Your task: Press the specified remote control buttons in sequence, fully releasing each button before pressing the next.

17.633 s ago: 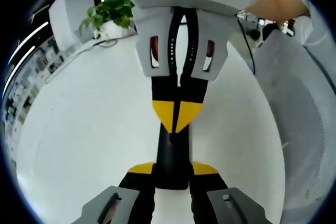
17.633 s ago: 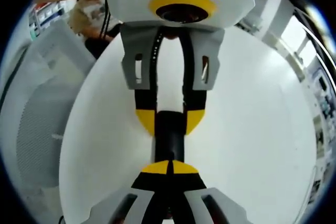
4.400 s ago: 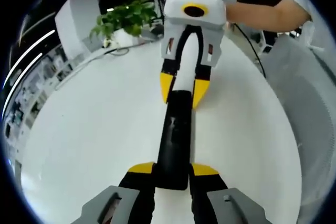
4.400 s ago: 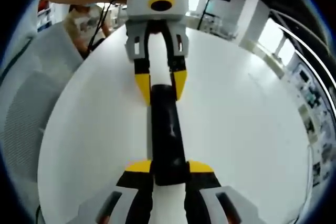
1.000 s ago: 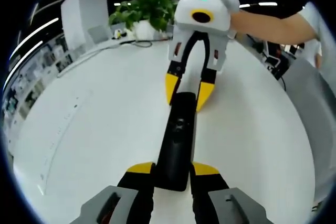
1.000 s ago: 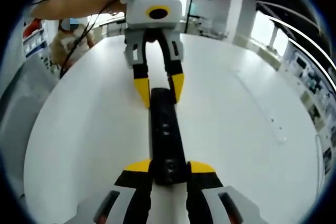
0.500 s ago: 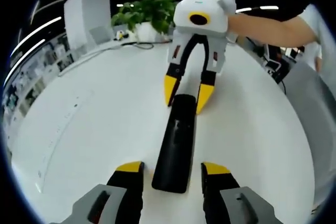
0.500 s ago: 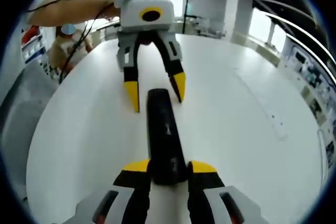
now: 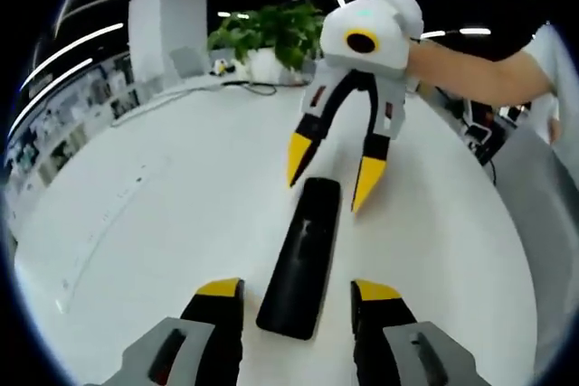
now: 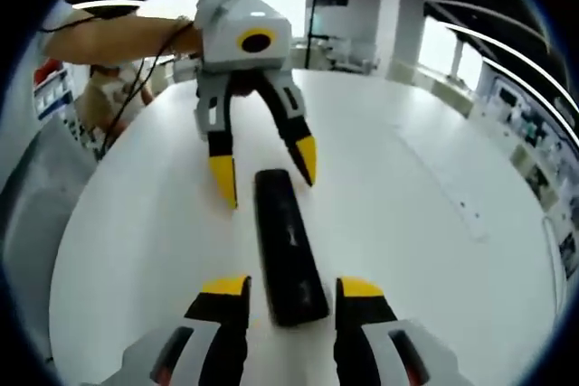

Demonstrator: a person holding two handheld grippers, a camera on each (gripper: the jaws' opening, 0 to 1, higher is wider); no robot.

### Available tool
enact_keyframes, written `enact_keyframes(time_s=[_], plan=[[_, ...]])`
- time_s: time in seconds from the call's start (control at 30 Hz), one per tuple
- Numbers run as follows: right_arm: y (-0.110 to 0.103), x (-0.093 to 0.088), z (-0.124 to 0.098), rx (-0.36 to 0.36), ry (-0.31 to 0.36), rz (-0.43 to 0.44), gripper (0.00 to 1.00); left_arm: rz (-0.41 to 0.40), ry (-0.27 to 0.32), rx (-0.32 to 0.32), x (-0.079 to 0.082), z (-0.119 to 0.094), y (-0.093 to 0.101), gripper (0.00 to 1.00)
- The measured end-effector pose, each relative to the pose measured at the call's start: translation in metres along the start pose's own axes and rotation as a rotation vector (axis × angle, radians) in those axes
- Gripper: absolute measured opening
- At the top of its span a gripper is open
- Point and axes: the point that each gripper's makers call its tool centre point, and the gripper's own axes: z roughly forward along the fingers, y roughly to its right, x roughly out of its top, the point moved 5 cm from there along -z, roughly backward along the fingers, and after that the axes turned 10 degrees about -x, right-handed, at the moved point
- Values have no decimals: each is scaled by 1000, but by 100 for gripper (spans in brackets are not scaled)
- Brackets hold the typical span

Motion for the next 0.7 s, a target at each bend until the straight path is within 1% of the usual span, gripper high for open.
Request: enact_keyframes(time_s=[0.07, 0.1, 0.13, 0.2, 0.27, 0.3, 0.33, 0.4, 0.43, 0.53, 0.57, 0.6, 0.67, 0.7], plan=[[2, 1, -1, -53, 19, 2, 38, 11, 26, 48, 3, -2, -1, 50], [2, 2, -1, -77, 41, 6, 38, 9, 42, 67, 5, -4, -1, 49], [3, 5, -3, -101, 75, 31, 38, 20, 75, 89, 8, -4, 0, 49], [4, 8, -8, -132, 127, 99, 40, 20, 101, 128, 9, -7, 2, 50], [7, 9, -12, -176, 156, 144, 42, 3, 127, 160, 8, -7, 5, 53], [9, 10, -13, -198, 165, 166, 43, 2, 130, 170, 7, -7, 7, 56], [11, 9, -14, -215, 180, 194, 45, -3, 131, 194, 5, -8, 8, 58], [12, 9, -17, -247, 195, 221, 47, -6, 144, 248, 5, -10, 8, 60], [12, 9, -18, -250, 198, 223, 48, -5, 148, 256, 5, -11, 8, 61], [10, 9, -23, -302, 205, 249, 50, -9, 196, 342, 10, -18, 12, 63], [10, 9, -25, -319, 210, 261, 50, -15, 213, 350, 11, -19, 13, 63], [8, 9, -26, -320, 211, 265, 51, -29, 227, 363, 12, -21, 15, 64], [8, 8, -27, -358, 213, 291, 55, -61, 258, 388, 14, -24, 19, 68], [6, 8, -28, -363, 222, 310, 56, -85, 287, 406, 15, -25, 21, 70]])
